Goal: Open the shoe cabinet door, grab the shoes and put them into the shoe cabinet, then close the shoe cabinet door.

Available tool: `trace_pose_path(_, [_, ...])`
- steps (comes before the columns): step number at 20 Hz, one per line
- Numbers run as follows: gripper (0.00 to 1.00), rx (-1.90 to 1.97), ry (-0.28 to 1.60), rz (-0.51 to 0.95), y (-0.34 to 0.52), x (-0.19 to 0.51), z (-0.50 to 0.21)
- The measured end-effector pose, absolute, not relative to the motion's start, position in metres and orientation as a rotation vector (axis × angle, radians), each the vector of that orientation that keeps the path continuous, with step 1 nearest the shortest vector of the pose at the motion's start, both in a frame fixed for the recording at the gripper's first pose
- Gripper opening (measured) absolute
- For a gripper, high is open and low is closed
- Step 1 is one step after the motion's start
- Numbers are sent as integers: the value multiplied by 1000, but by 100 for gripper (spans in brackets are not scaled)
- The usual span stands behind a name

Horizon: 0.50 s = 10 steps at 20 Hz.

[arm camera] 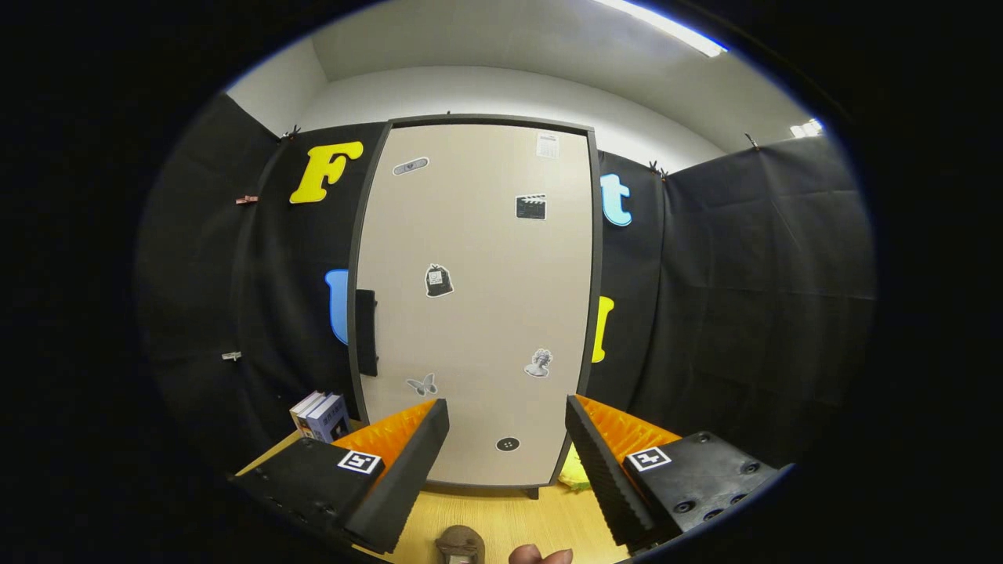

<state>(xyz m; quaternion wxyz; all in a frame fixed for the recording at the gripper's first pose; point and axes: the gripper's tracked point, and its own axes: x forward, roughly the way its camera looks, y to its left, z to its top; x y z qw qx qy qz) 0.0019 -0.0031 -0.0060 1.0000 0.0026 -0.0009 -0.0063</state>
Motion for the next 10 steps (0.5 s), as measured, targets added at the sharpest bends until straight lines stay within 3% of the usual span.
trace_pose_path(10, [98,42,-3,104,76,54,5])
